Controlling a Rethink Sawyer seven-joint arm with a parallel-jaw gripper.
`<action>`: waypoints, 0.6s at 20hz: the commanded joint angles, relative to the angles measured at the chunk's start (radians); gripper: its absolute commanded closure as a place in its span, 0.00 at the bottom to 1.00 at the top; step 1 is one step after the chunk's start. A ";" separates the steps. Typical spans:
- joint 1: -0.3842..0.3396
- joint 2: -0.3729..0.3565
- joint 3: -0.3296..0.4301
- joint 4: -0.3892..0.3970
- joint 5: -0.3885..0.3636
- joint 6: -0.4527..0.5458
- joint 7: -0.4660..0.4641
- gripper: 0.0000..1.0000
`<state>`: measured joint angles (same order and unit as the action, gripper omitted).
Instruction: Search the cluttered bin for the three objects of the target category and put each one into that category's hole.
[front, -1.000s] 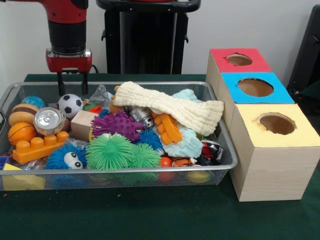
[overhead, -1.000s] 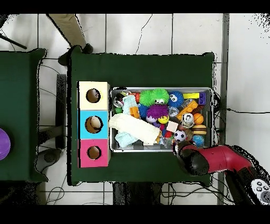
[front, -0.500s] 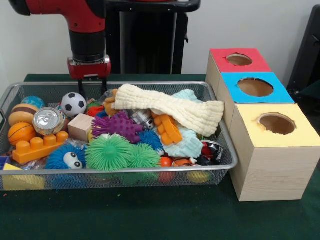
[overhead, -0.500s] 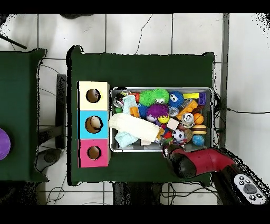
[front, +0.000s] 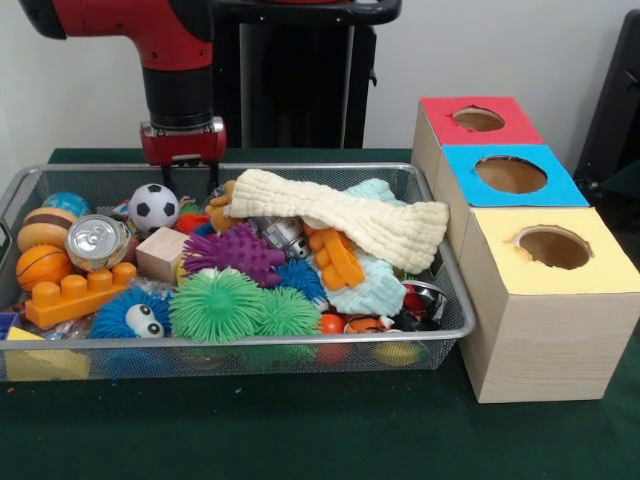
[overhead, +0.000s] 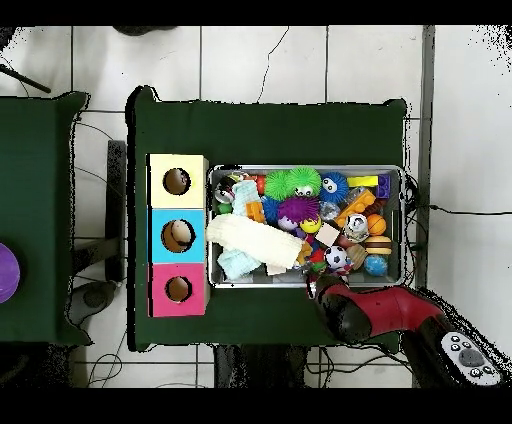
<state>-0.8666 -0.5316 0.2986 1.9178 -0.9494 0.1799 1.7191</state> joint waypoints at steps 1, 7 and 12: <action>0.003 0.086 -0.018 0.004 0.028 0.055 0.070 0.00; 0.006 0.082 -0.013 0.003 0.047 0.060 0.061 0.00; 0.003 0.077 -0.008 0.002 0.051 0.057 0.051 0.00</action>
<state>-0.8666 -0.5289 0.2899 1.9181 -0.9194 0.1795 1.7189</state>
